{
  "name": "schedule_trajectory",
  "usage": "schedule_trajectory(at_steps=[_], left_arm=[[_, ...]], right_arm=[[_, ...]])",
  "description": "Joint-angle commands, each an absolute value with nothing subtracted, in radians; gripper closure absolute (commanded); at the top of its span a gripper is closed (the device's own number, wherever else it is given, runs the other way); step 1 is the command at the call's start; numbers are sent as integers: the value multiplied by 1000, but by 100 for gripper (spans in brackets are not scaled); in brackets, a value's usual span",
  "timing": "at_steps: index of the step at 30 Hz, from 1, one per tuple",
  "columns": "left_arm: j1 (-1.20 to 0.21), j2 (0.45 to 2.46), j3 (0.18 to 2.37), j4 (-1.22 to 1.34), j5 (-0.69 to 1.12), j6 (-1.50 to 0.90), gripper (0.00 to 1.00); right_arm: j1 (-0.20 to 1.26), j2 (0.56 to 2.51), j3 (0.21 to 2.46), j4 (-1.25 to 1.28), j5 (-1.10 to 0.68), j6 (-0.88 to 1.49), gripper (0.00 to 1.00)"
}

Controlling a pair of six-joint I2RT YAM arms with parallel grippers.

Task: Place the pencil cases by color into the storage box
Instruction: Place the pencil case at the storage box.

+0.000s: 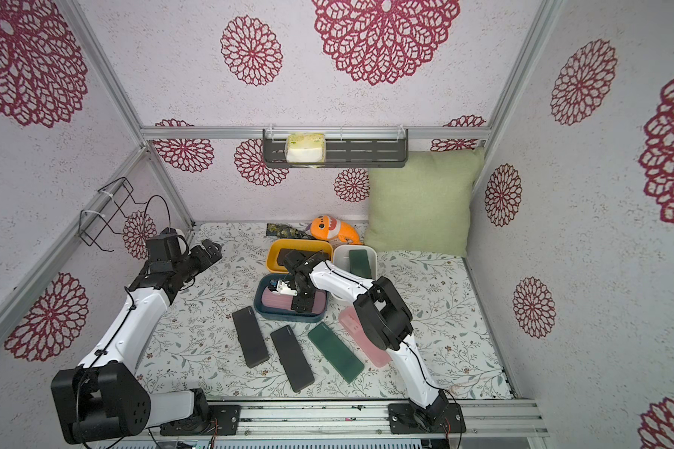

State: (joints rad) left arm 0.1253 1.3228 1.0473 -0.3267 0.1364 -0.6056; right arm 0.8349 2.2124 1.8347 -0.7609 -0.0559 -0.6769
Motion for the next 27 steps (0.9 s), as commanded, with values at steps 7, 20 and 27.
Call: schedule_trajectory(at_steps=[7, 20, 27], left_arm=[[132, 1327, 1049, -312, 145, -596, 3], [129, 1328, 1051, -309, 151, -595, 3], [126, 1325, 1049, -311, 154, -594, 3]], right_arm=[[844, 2226, 1906, -802, -37, -664, 10], [849, 2222, 1994, -854, -6, -686, 1], [857, 2189, 1997, -852, -16, -692, 1]])
